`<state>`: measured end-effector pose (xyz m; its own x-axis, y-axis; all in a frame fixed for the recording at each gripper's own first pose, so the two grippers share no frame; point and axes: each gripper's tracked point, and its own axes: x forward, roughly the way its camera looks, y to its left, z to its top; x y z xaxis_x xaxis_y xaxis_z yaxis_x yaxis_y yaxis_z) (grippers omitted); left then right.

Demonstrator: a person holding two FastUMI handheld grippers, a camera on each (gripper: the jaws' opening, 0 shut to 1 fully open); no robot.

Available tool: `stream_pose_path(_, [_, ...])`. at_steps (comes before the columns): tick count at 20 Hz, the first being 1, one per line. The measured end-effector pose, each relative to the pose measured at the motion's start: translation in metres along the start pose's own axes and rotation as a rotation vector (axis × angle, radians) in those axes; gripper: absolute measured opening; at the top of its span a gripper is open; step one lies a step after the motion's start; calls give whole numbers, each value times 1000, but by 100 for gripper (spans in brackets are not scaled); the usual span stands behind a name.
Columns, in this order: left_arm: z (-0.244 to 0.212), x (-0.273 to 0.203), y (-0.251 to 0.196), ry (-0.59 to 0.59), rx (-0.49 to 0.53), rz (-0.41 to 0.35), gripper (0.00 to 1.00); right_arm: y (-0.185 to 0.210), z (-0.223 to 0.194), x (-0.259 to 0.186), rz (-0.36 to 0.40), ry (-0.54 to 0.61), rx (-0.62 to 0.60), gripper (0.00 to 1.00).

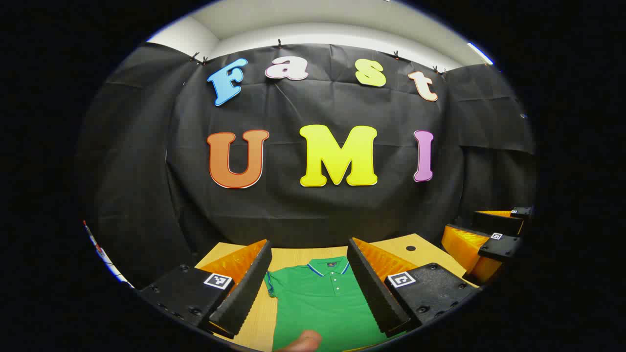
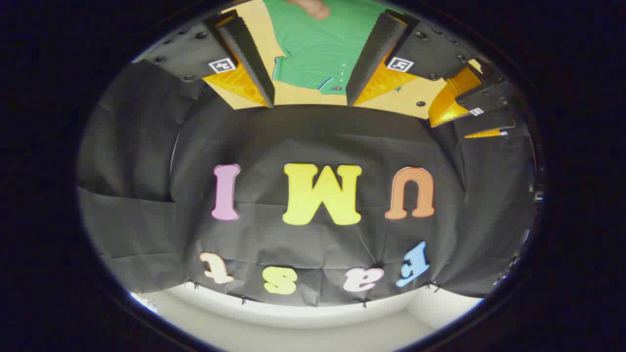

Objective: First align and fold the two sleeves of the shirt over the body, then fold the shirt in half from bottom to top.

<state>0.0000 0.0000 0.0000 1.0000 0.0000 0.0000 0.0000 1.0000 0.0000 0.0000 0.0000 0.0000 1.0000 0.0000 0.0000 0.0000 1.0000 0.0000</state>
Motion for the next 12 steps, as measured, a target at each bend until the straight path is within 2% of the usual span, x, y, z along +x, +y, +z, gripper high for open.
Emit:
stream_pose_path(1, [1, 3, -3, 0, 0, -5, 94, -1, 1, 3, 3, 1, 5, 95])
stream_pose_path(2, [2, 7, -7, -2, 8, -5, 99, -4, 1, 5, 2, -1, 7, 95])
stream_pose_path(12, [0, 21, -25, 11, 1, -11, 100, -15, 2, 23, 43, 9, -1, 95])
